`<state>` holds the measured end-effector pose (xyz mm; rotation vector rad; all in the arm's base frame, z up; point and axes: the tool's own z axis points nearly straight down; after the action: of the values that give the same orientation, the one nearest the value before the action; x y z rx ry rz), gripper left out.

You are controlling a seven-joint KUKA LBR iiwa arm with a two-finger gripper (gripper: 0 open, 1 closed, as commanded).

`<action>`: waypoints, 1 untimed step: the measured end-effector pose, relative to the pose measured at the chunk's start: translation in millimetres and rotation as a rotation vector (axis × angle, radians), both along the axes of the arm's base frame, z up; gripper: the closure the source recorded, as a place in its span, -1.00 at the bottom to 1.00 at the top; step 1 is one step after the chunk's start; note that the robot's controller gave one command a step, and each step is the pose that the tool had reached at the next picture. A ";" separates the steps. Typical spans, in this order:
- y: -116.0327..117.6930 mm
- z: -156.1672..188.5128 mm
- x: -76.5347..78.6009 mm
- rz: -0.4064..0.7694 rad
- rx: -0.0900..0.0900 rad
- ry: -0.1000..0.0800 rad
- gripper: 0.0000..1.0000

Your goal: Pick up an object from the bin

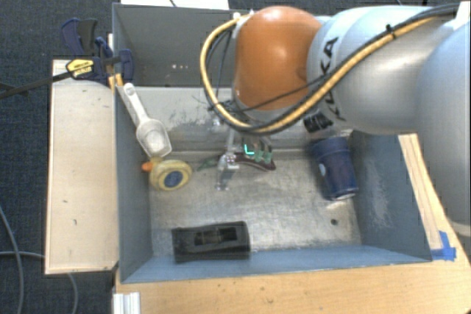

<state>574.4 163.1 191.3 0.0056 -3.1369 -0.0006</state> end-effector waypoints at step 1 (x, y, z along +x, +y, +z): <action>-0.7 4.1 1.9 -0.003 0.001 -0.007 -1.00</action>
Offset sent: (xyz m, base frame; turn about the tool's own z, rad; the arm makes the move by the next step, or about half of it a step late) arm -0.0156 -0.0215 -0.0398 0.0560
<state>576.3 162.4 195.4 0.0003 -3.1443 -0.0027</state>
